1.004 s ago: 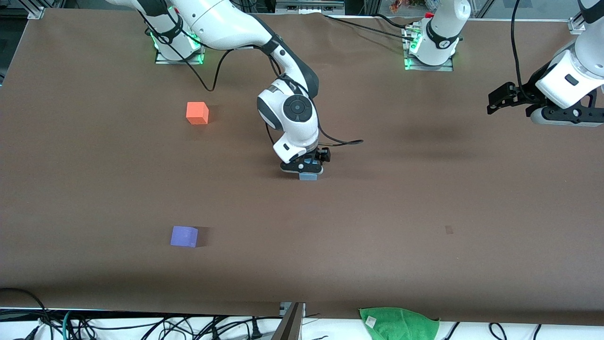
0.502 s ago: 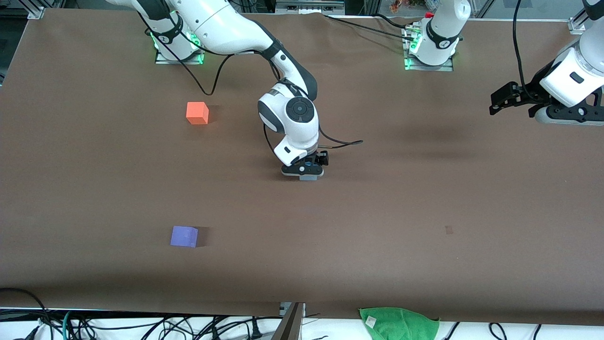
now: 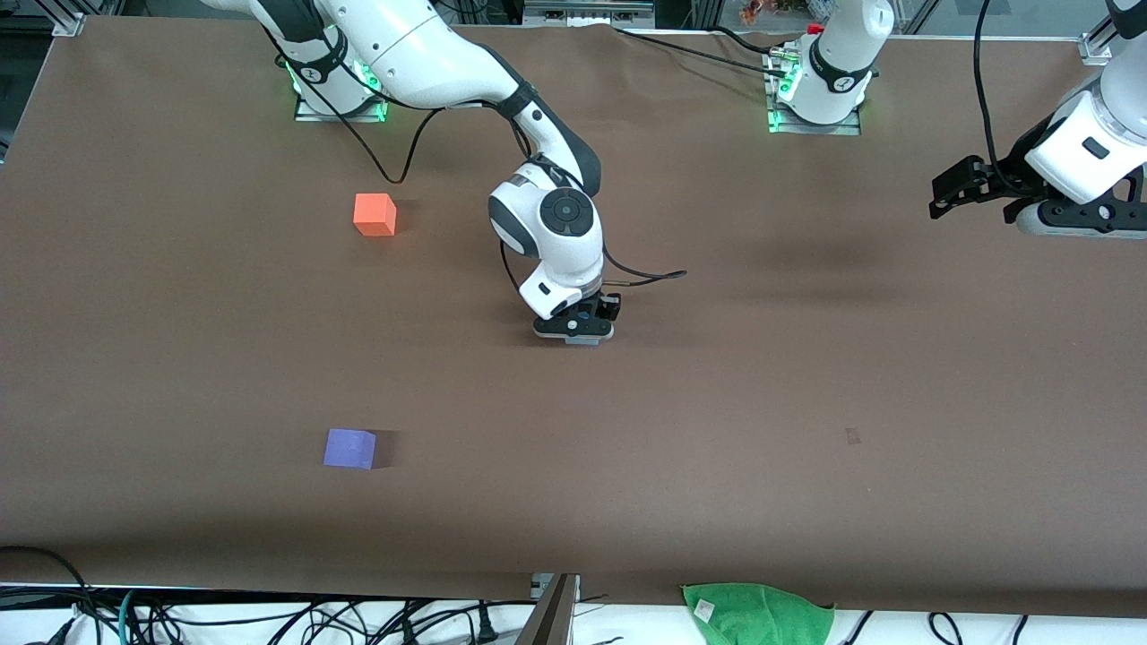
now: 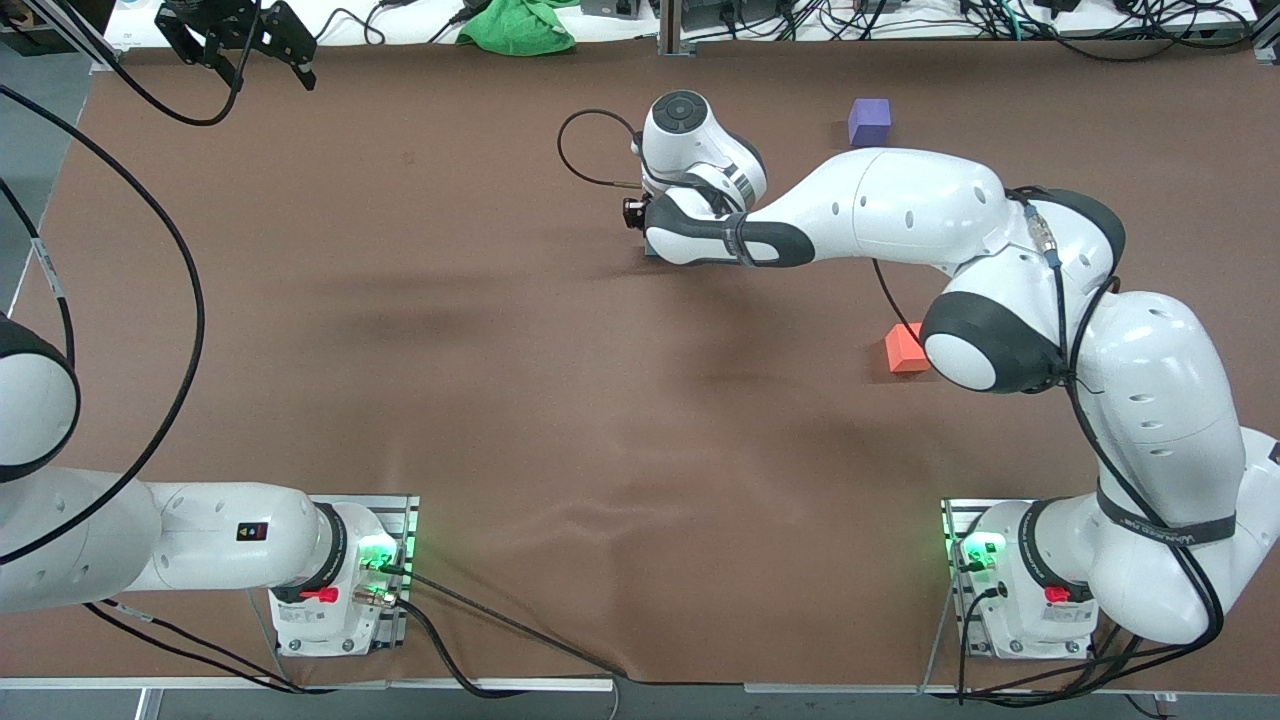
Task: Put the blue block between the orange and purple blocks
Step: 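Carry the blue cube with the right gripper toward the orange cube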
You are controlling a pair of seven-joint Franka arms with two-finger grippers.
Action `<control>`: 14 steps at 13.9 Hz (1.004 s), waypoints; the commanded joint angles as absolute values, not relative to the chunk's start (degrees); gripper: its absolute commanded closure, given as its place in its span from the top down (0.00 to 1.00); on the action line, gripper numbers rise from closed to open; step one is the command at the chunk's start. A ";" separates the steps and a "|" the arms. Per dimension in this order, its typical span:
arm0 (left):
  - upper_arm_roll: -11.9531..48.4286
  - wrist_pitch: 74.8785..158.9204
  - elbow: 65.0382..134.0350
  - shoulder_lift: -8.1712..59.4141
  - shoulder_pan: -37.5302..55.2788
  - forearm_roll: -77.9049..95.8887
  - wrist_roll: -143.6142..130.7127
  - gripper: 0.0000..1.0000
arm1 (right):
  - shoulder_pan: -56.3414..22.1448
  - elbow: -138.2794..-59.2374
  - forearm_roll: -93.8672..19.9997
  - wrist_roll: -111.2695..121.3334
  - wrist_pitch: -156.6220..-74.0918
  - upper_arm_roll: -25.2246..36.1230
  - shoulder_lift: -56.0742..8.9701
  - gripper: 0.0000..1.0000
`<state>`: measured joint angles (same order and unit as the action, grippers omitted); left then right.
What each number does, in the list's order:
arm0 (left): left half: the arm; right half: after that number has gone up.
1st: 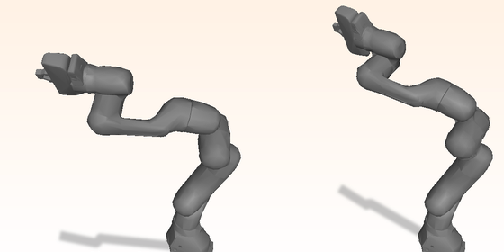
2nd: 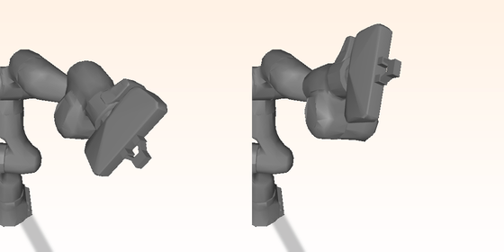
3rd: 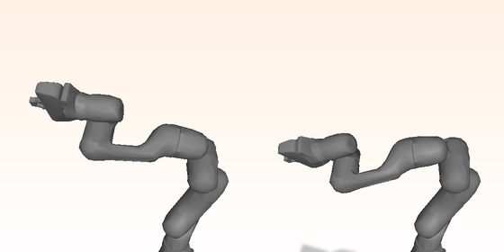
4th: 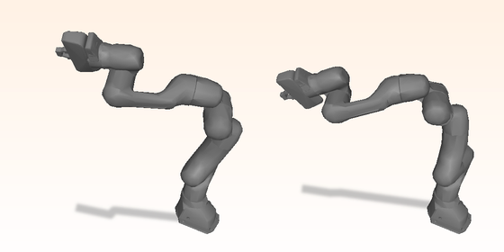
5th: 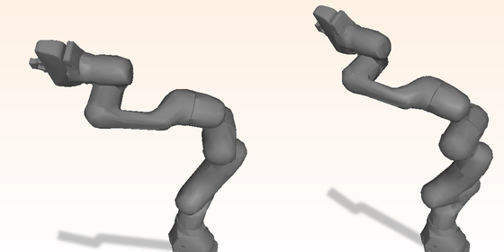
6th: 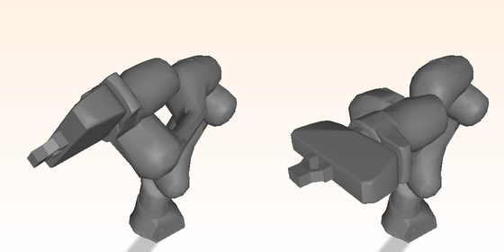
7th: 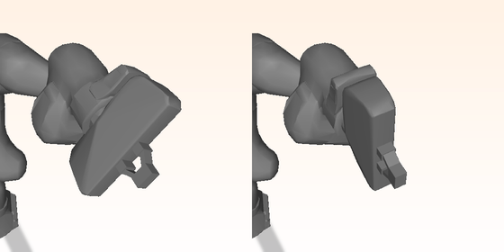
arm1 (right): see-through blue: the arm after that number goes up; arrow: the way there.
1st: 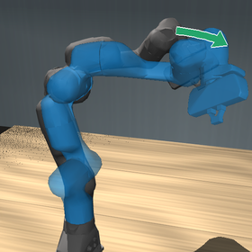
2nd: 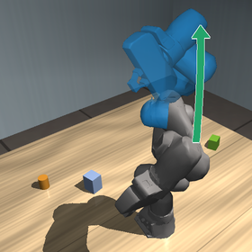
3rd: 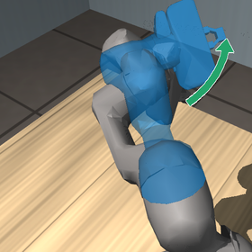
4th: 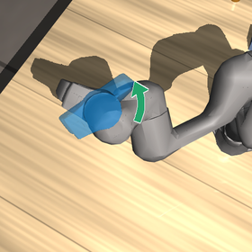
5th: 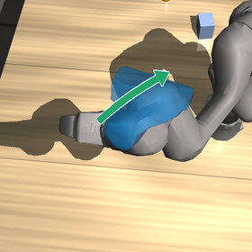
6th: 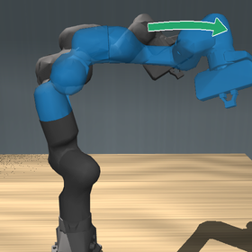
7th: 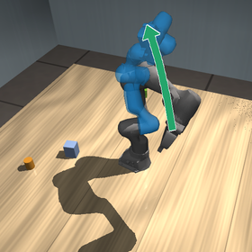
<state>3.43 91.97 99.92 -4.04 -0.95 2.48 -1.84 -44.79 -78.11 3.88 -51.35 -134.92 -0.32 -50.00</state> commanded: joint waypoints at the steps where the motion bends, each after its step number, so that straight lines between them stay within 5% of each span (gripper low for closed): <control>1: 3.08 90.97 98.00 -3.16 -0.44 2.72 -2.46 1.00 | -42.37 -76.82 3.69 -48.10 -130.90 -0.70 -48.18 0.18; 6: 3.16 90.97 98.00 -3.16 -0.44 2.72 -2.46 1.00 | -32.45 -79.44 -0.70 -25.54 -116.92 -0.35 -38.78 0.20; 8: 3.16 90.97 98.00 -3.16 -0.44 2.72 -2.46 1.00 | -28.32 -86.18 -0.79 -19.89 -117.06 -0.26 -33.87 0.21; 10: 3.16 90.97 98.00 -3.16 -0.44 2.72 -2.46 1.00 | -24.11 -96.88 -0.79 -15.76 -120.65 -0.18 -26.93 0.21; 14: 3.16 90.97 98.00 -3.16 -0.44 2.72 -2.46 1.00 | -17.24 -122.29 -0.88 -8.18 -141.35 0.00 -17.67 0.21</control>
